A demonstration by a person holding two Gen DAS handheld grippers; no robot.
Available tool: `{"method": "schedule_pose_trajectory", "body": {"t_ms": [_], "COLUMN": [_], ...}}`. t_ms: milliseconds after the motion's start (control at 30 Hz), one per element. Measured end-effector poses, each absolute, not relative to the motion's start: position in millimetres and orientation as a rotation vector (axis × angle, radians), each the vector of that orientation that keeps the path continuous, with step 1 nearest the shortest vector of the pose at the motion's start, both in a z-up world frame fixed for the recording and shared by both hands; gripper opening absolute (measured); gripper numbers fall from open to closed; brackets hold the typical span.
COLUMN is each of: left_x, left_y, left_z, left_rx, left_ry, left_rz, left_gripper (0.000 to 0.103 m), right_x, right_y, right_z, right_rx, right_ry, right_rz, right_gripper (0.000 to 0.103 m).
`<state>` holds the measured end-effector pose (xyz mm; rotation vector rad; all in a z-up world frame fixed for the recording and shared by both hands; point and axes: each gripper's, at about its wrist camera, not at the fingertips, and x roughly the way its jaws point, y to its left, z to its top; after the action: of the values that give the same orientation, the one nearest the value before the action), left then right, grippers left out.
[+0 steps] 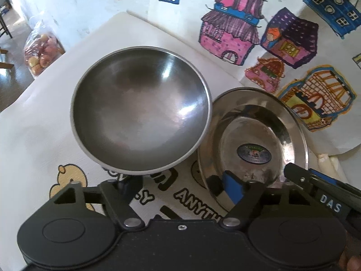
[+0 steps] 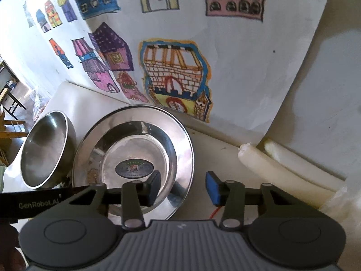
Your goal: Organize plates and bowls
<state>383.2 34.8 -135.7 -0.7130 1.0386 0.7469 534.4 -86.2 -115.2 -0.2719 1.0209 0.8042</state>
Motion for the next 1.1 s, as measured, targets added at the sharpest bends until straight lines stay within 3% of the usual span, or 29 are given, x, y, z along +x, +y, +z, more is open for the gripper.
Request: {"method": "schedule_pose_trajectory", "body": {"t_ms": [67,233,433,1100], "left_x": [382,382,384,373], "left_y": [35,33,30,33], "left_z": [-135,-133,-133,-126], "left_rx": [-0.712,-0.718,-0.722,-0.737], "left_ry": [1.027,0.99,0.972,0.951], "left_rz": [0.737,0.682,0.628,0.565], "left_gripper": [0.07,0.045,0.022,0.021], "right_x": [536,536,534,510], "right_y": [-85,-88,-88,-111], "right_z": [-117,-118,-116,-93], "right_rx": [-0.262,-0.24,-0.233,-0.26], "right_ry": [1.031,1.041,1.03,0.969], "right_rz": [0.8,0.809,0.809,0.815], "right_gripper": [0.038,0.025,0.023,0.022]}}
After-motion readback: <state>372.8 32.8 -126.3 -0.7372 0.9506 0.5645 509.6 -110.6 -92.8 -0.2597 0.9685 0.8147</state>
